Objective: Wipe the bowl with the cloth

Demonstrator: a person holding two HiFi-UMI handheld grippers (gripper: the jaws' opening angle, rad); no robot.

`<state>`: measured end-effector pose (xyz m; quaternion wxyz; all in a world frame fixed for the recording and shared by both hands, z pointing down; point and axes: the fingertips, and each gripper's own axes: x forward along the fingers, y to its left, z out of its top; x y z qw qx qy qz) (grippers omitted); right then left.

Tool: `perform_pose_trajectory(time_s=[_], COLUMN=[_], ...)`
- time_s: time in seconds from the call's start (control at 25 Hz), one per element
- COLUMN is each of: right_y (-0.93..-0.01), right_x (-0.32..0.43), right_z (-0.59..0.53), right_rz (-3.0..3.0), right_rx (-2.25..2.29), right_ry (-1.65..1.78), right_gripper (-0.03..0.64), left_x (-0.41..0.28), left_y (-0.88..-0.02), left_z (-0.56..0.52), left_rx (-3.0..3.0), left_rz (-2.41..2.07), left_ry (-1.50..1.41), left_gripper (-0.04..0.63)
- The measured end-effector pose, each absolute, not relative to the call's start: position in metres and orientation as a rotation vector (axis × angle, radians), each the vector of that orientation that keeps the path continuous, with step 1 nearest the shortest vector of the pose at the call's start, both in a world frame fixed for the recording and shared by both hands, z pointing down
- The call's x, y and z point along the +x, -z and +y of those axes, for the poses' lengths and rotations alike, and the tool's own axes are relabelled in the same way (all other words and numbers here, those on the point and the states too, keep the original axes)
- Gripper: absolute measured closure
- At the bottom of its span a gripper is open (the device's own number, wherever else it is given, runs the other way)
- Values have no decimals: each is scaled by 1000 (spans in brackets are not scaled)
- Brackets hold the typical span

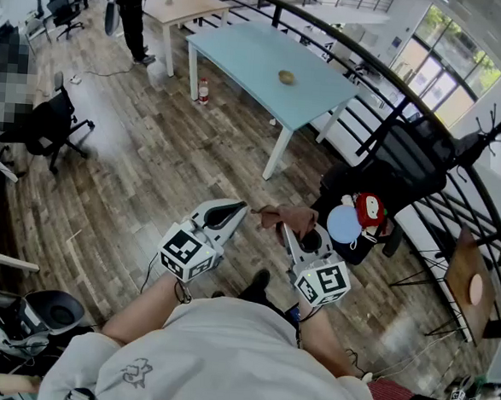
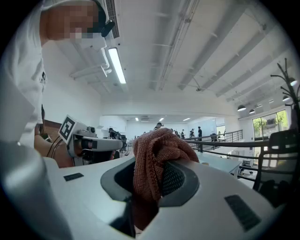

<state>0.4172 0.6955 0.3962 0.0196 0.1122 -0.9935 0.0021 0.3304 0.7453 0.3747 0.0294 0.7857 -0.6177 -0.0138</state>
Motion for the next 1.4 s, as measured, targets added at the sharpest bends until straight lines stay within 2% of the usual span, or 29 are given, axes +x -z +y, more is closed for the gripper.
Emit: perform_pose_trajectory(time_s=[0.68,1.16,1.4], right_y=[-405,-405,-404], right_x=[406,413,396], right_z=[632,512,456], right_rz=[-3092,-3077,-3094], right_rx=[219,108,103], right_ry=[-42,-46,-118], right_gripper=[511,509,509], left_x=[325,323,298], left_y=[-393,-413,-412], left_z=[669,541,501], left_rx=[2401,2273,2239], left_rz=[-1847,-1922,-2012], left_ry=[32,-71,-144], left_gripper=[581,581,581])
